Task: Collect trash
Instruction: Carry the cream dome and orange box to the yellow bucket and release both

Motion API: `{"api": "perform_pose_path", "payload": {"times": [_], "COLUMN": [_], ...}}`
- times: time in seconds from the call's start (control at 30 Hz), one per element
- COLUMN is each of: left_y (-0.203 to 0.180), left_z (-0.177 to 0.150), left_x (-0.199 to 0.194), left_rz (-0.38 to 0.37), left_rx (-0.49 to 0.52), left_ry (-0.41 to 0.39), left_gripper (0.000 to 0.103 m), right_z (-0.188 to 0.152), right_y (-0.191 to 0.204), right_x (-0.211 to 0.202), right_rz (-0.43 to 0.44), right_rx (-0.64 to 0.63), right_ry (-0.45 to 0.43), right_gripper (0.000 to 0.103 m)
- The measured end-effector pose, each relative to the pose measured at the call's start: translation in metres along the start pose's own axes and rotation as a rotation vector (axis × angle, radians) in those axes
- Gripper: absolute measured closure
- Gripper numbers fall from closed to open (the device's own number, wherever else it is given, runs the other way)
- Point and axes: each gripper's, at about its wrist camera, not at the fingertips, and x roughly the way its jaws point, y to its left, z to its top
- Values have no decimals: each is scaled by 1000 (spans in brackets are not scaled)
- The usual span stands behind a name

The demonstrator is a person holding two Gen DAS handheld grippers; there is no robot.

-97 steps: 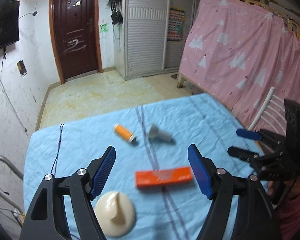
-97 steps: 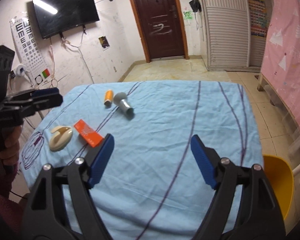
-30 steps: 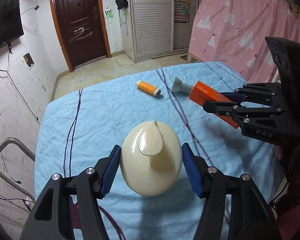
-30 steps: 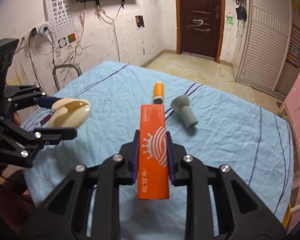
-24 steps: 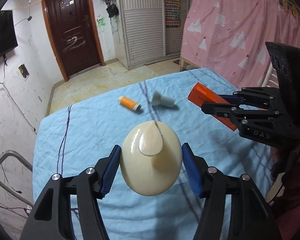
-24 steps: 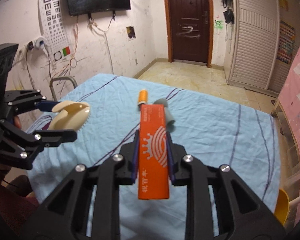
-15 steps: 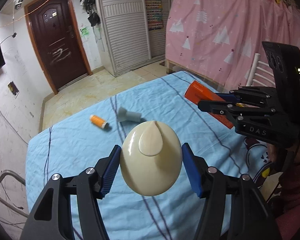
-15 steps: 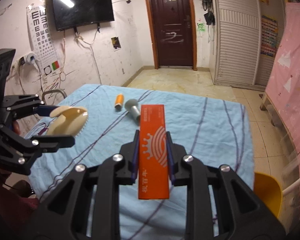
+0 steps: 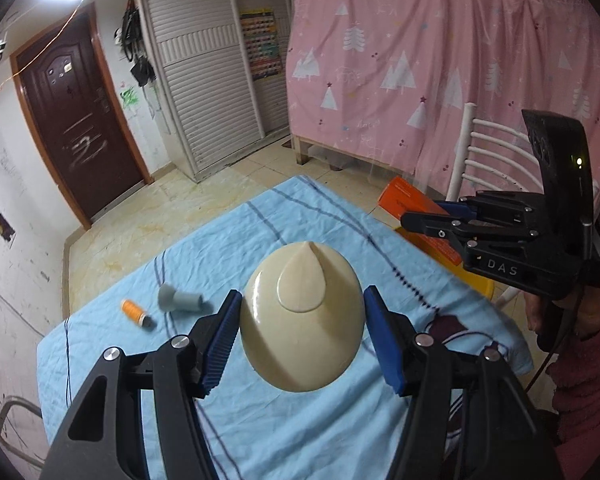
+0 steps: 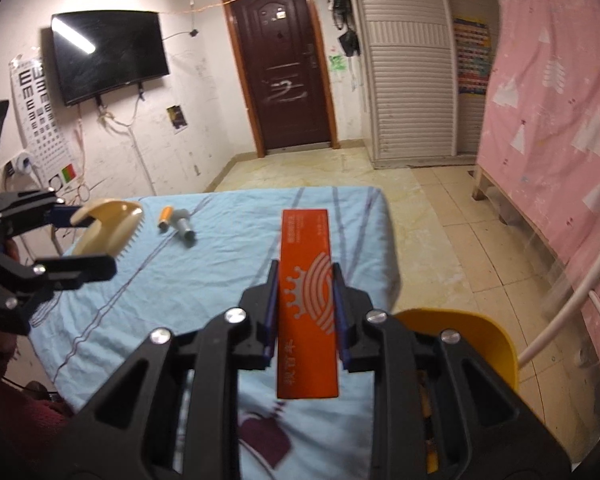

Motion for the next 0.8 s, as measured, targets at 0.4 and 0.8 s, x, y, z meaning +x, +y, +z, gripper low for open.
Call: {"api": "perform_pose_path", "payload": {"times": [0.4, 0.8], "left_y": [-52, -83], "left_z": [42, 66], "left_x": [26, 70], "left_rz": [-130, -236], "left_rx": [84, 66], "left_ry": [-61, -91], "left_gripper": [49, 49], "right_z": [-28, -54], "right_y": [-68, -109], "right_x": [-16, -6], "right_rz": [-95, -110], "right_rx": [130, 229], "right_ry": [-5, 18], "right_gripper": [81, 81]}}
